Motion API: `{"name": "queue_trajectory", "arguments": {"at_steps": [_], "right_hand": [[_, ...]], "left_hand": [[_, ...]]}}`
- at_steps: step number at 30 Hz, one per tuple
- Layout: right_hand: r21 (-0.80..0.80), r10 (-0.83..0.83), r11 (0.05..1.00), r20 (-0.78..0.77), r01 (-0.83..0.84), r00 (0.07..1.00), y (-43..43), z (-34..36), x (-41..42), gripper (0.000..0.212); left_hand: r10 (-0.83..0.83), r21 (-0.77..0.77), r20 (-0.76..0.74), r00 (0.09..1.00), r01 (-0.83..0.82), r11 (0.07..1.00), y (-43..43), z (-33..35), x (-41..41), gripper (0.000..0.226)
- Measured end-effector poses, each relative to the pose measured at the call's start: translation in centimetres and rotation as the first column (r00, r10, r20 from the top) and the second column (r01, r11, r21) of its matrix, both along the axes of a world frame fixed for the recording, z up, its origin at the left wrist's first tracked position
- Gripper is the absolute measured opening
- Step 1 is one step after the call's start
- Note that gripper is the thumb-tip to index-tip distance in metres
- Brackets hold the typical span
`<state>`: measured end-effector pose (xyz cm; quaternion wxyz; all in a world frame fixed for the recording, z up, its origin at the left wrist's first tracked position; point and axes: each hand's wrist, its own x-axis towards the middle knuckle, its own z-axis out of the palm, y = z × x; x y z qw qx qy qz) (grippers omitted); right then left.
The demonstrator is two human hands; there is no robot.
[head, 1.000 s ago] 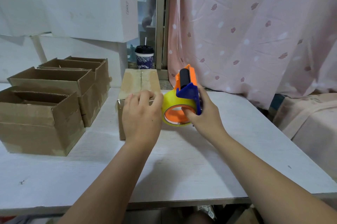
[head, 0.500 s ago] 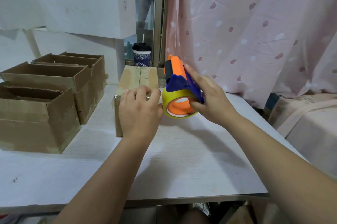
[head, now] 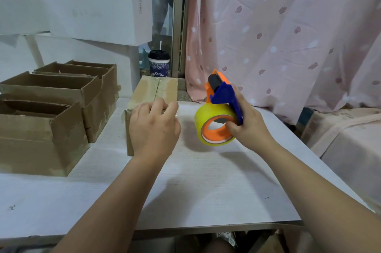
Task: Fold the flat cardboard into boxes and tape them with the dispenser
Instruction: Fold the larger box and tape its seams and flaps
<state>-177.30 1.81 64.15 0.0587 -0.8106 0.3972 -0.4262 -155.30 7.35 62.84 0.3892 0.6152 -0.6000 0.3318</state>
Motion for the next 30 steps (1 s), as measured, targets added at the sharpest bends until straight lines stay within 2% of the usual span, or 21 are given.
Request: {"name": "queue_trajectory", "arguments": {"at_steps": [2,4,7,10,13,16,18,23,26,30], "right_hand": [[-0.036,-0.003,0.999,-0.036,0.002,0.999,0.2,0.1,-0.2,0.097],[-0.061,-0.026,0.998,-0.157,0.016,0.987,0.4,0.3,-0.1,0.101],[-0.062,-0.09,0.996,-0.408,0.07,0.908,0.8,0.2,0.1,0.104],[-0.096,-0.133,0.991,-0.509,0.098,0.851,1.1,0.0,0.5,0.105],[-0.081,-0.123,0.992,-0.535,0.094,0.836,1.1,0.6,0.9,0.103],[0.069,-0.031,0.996,-0.401,0.064,0.916,1.3,1.4,0.1,0.1],[0.084,-0.009,0.996,-0.371,0.043,0.928,1.7,1.6,-0.5,0.099],[0.048,-0.03,0.996,-0.579,0.071,0.815,2.0,1.4,0.2,0.104],[0.058,-0.024,0.995,-0.619,0.076,0.785,2.1,1.4,0.5,0.105],[0.008,-0.074,0.994,-0.664,0.107,0.744,2.1,1.9,1.5,0.101]], "left_hand": [[0.014,0.022,0.012,1.0,-0.014,1.0,0.0,0.0,0.2,0.016],[0.012,0.055,0.003,1.0,-0.012,0.998,0.1,0.0,0.5,0.021],[-0.005,0.097,-0.008,1.0,0.006,0.995,0.1,0.1,0.9,0.027],[-0.005,0.097,0.009,1.0,0.004,0.995,0.2,0.3,1.0,0.023],[0.011,0.107,0.006,1.0,-0.012,0.994,0.4,0.3,1.0,0.022],[0.01,0.09,-0.001,1.0,-0.01,0.996,0.4,0.1,1.2,0.022],[0.005,0.078,0.01,1.0,-0.006,0.997,0.5,0.0,1.3,0.021],[-0.068,0.091,-0.058,0.996,0.073,0.993,0.6,0.4,1.4,0.022],[-0.133,0.089,-0.101,0.986,0.142,0.986,0.4,0.7,2.1,0.02],[-0.134,0.114,0.003,0.991,0.133,0.985,0.6,0.7,2.5,0.023]]}}
